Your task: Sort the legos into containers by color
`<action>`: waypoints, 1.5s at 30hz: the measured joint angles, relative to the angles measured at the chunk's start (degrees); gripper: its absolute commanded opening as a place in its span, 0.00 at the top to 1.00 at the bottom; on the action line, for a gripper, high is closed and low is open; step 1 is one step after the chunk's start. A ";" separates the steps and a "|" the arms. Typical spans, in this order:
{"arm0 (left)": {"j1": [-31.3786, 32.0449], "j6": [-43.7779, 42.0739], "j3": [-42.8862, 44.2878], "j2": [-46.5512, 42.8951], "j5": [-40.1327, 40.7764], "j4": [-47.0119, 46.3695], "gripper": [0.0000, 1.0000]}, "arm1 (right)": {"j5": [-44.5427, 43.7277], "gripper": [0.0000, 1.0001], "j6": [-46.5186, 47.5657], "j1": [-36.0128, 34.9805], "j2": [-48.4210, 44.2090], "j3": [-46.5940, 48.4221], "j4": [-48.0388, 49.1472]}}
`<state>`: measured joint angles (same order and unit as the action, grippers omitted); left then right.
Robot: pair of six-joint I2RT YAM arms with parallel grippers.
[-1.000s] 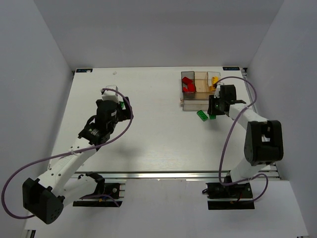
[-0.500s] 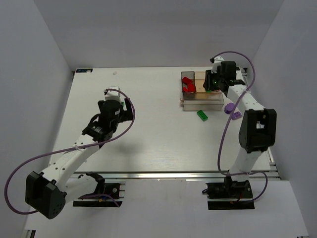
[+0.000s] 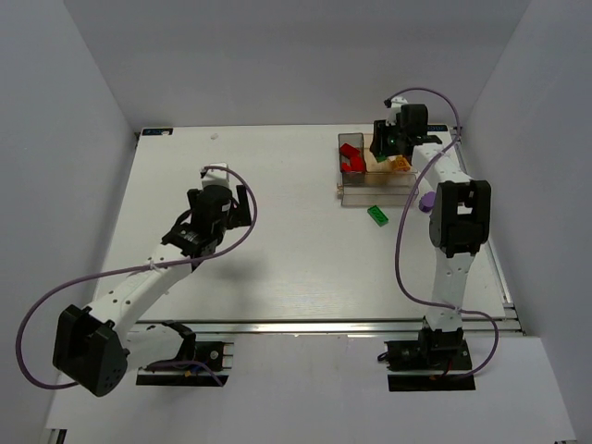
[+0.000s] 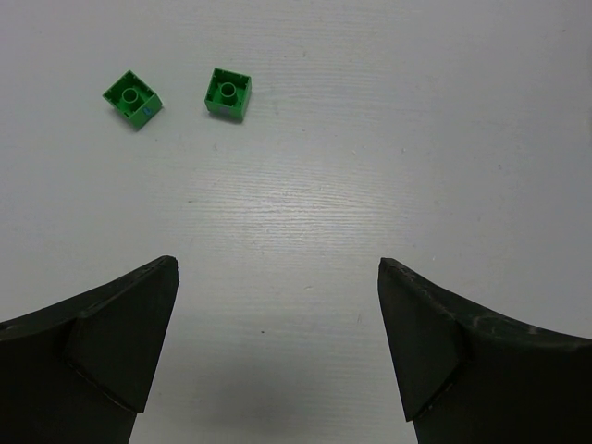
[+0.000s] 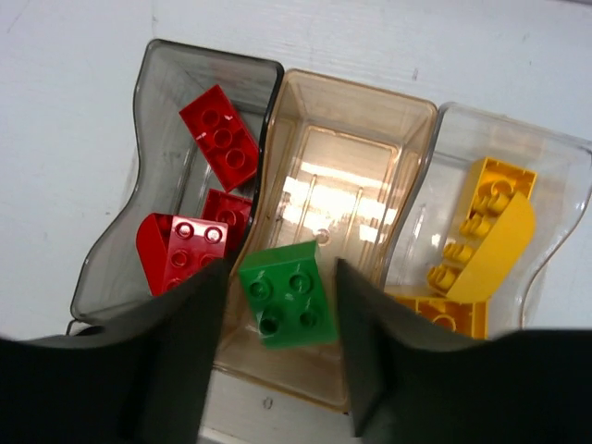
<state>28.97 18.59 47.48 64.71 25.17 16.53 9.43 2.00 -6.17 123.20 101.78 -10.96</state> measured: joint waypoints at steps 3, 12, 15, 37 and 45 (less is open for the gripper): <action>-0.04 0.46 0.24 2.40 -0.09 0.31 0.02 | 0.24 0.29 -0.02 0.00 0.66 1.25 0.04; -4.07 3.56 11.96 19.21 -2.62 4.42 0.12 | 3.32 0.61 0.57 0.15 -4.22 -4.87 0.13; -5.88 4.20 15.41 23.17 -4.33 5.88 0.25 | 9.14 0.84 3.26 0.55 -14.64 -15.17 0.20; -18.36 -1.44 40.65 51.93 -15.26 11.06 0.06 | 42.45 0.11 21.94 3.26 -56.81 -48.81 -8.50; -18.78 -3.63 44.24 56.52 -17.14 14.78 0.15 | 43.28 0.11 20.59 5.14 -57.18 -49.18 -7.17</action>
<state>10.20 14.96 91.72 121.23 8.03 31.31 52.71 22.59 -1.04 66.02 52.60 -18.13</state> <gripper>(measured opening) 0.867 0.889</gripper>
